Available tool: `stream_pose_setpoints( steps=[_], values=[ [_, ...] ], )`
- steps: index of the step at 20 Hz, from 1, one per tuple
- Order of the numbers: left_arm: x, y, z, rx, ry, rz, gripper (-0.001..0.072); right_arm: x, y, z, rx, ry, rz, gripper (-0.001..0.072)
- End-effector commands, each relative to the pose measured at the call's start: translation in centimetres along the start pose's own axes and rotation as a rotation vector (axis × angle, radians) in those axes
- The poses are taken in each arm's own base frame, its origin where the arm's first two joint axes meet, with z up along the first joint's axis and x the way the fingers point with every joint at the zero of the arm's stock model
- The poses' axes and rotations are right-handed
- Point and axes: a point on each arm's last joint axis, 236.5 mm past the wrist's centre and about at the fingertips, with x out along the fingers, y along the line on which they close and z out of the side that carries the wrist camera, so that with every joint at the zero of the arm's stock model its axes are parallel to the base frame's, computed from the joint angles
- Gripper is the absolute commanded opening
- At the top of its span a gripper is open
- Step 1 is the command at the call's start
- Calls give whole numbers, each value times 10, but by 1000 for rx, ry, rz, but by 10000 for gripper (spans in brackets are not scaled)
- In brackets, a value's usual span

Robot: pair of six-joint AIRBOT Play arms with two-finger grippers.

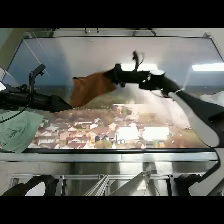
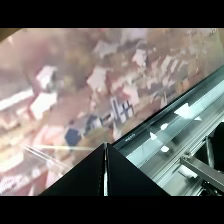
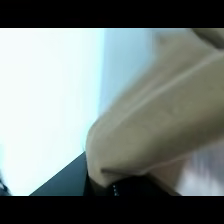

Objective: Fold the shirts.

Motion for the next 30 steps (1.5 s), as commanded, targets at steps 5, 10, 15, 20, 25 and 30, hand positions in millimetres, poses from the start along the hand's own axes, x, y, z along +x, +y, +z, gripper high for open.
stream_pose_setpoints(
  steps=[5,10,15,20,25,30],
  values=[
    [0,-1,-3,0,13,-6,18,-315,62,168,-15,-610,-343,25],
    [0,-1,-3,0,14,-6,18,-553,-50,37,469,-596,-1129,25],
    [0,-7,-2,-9,8,-34,18,-661,-103,-128,961,-393,-1524,26],
    [0,-12,0,-13,-2,-54,18,-648,-155,-174,1048,-299,-1498,27],
    [0,-13,0,-13,-2,-55,18,-646,-160,-172,990,-267,-1490,679],
    [-5,-24,7,1,-40,-79,17,-592,-130,-101,838,-349,-1197,542]
  ],
)
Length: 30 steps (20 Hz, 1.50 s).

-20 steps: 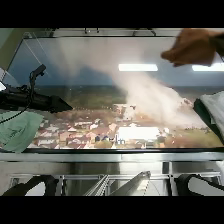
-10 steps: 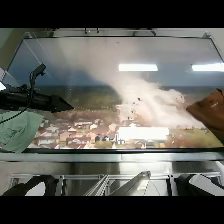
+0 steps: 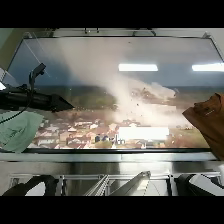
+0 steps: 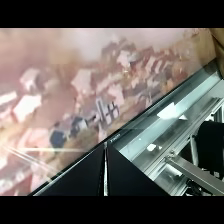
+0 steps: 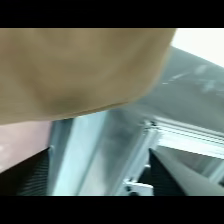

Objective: Fold the shirts.

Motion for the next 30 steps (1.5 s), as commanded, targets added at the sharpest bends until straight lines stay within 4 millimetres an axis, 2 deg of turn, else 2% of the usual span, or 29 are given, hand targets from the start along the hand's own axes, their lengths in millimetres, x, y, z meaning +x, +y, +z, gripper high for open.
stream_pose_setpoints(
  steps=[1,2,3,5,6,7,9,10,12,13,15,16,18,22,30],
  values=[
    [-10,-16,11,31,-57,-25,18,-43,91,-10,-120,-2,346,245],
    [-19,-25,17,65,-84,-15,17,-66,129,-16,-167,-12,480,39],
    [-31,-33,24,99,-114,-5,18,-92,165,-24,-244,-40,606,27],
    [-58,-53,31,145,-162,10,17,-137,218,-51,-434,-120,779,26],
    [-68,-60,29,154,-179,17,17,-153,235,-69,-537,-175,825,26],
    [-75,-64,25,158,-190,29,17,-166,248,-95,-662,-233,841,25],
    [-78,-75,4,175,-185,29,17,-177,257,-162,-882,-308,860,25],
    [-74,-76,-8,172,-180,28,17,-174,254,-197,-979,-327,868,26],
    [-62,-73,-33,147,-168,20,17,-142,236,-264,-1141,-320,875,26],
    [-56,-69,-45,130,-167,19,17,-117,223,-294,-1207,-308,887,26],
    [-40,-59,-70,95,-162,18,17,-62,202,-330,-1275,-306,932,26],
    [-34,-55,-79,82,-164,19,17,-40,196,-337,-1282,-315,957,26],
    [-24,-51,-97,63,-154,13,17,-19,189,-344,-1276,-299,967,26],
    [-18,-49,-112,50,-159,14,18,-16,189,-345,-1282,-278,952,27],
    [-27,-59,-110,106,-223,31,17,-12,185,-348,-1294,-256,936,27]
  ],
)
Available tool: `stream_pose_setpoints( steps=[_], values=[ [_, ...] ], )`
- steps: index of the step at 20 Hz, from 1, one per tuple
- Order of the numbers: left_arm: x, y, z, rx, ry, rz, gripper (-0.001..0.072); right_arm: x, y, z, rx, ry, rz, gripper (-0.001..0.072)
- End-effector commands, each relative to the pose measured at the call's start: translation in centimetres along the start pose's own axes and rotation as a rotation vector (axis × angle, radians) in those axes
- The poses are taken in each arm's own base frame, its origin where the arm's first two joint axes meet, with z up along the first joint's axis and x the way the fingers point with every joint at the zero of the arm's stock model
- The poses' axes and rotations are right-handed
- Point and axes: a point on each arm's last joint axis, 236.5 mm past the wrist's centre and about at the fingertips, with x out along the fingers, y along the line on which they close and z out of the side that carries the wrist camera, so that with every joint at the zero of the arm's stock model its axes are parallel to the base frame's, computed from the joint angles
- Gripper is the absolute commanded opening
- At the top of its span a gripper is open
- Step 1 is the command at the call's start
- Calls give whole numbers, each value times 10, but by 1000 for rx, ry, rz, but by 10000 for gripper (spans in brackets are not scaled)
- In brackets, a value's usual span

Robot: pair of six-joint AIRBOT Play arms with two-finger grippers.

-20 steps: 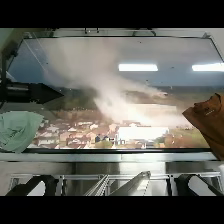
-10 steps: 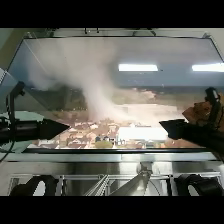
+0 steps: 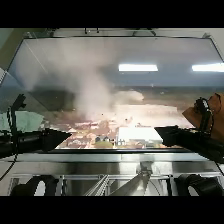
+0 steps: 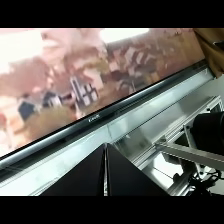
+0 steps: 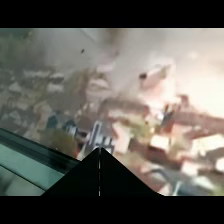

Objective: Fold the shirts.

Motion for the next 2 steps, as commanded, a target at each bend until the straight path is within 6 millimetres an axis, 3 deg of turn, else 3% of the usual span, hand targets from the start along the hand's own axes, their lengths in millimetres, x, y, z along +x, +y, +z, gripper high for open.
stream_pose_setpoints(
  steps=[1,2],
  values=[
    [-2,-2,0,10,-14,5,17,0,0,-1,0,3,1,26],
    [-2,-2,-1,10,-11,3,17,0,0,-1,0,3,1,26]
  ],
)
